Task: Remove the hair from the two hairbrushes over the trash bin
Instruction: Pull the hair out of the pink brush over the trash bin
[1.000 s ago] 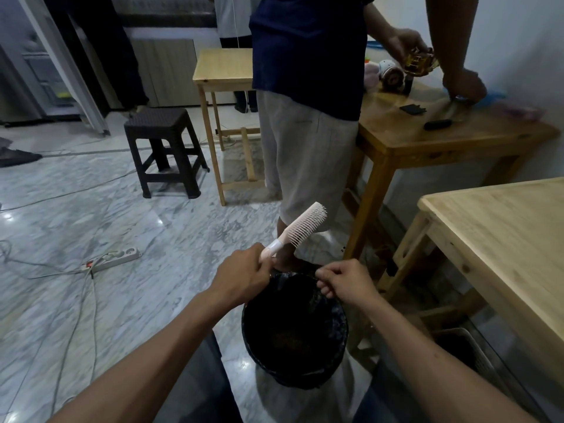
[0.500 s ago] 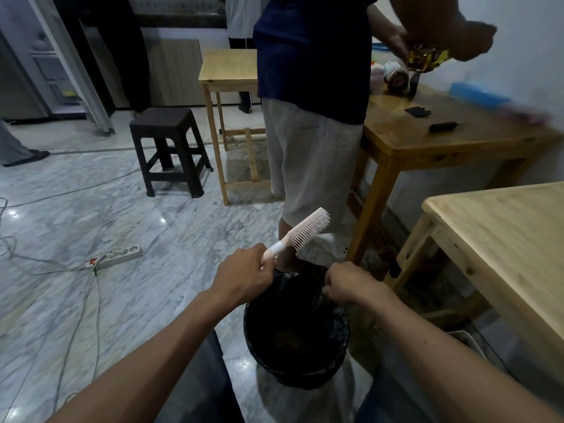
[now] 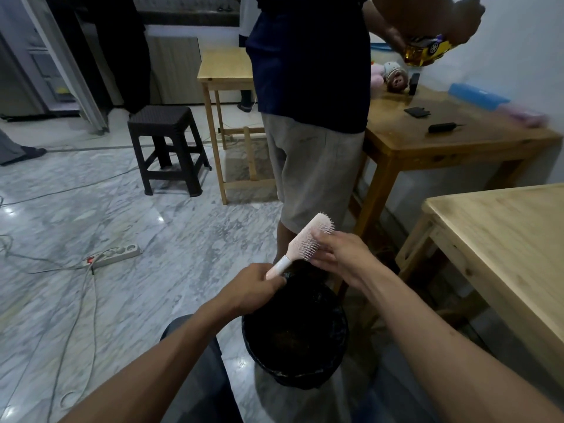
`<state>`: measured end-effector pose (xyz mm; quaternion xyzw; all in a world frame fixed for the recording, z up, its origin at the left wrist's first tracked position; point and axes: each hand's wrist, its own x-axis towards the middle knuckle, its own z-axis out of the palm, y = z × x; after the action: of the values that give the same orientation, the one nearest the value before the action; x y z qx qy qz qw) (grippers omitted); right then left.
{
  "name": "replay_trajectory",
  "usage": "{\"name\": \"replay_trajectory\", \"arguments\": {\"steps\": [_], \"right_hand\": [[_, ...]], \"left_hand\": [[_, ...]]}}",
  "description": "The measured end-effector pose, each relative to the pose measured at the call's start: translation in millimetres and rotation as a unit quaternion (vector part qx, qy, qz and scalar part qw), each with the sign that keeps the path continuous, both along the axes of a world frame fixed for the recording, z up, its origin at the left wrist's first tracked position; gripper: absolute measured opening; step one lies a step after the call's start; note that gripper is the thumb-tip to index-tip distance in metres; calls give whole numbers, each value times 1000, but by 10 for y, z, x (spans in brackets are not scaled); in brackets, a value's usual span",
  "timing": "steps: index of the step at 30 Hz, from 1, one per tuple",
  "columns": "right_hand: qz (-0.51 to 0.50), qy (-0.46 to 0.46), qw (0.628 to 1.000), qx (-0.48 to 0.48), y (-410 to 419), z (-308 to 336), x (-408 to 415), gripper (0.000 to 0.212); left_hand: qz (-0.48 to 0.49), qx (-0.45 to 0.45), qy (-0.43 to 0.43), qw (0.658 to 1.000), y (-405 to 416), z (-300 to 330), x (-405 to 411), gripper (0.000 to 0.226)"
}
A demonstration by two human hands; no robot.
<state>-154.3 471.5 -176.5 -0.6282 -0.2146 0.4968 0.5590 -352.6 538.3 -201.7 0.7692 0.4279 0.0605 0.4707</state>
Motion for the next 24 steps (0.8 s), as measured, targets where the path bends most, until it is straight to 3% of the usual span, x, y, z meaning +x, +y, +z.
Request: {"name": "replay_trajectory", "arguments": {"steps": [3, 7, 9, 11, 13, 16, 18, 21, 22, 24], "right_hand": [[-50, -43, 997, 43, 0, -14, -35, 31], [-41, -148, 983, 96, -56, 74, -74, 25], [-46, -209, 970, 115, -87, 133, -46, 23], [-51, -249, 960, 119, -100, 183, 29, 28], [-49, -268, 955, 114, -107, 220, 97, 33], [-52, -262, 957, 114, -154, 244, 172, 28], [-57, -230, 964, 120, -188, 252, 186, 23], [-63, -177, 976, 111, -196, 224, 160, 26], [-75, -170, 979, 90, -185, 200, 148, 27], [-112, -162, 980, 34, -163, 170, 129, 24]], "left_hand": [[-40, -36, 11, 999, -62, -139, 22, 23], [-75, 144, 168, 972, -72, -258, 172, 38], [-100, 184, 236, 949, -76, -296, 243, 51], [-117, 172, 307, 928, -91, -363, 288, 73], [-101, 126, 344, 925, -93, -418, 296, 110], [-75, 58, 269, 958, -112, -299, 358, 144], [-54, 77, 164, 982, -144, -148, 413, 128], [-20, 104, -32, 994, -194, 10, 460, 41], [-15, 116, -50, 992, -219, 26, 460, 24], [-23, 199, -27, 979, -250, 7, 445, 18]]}}
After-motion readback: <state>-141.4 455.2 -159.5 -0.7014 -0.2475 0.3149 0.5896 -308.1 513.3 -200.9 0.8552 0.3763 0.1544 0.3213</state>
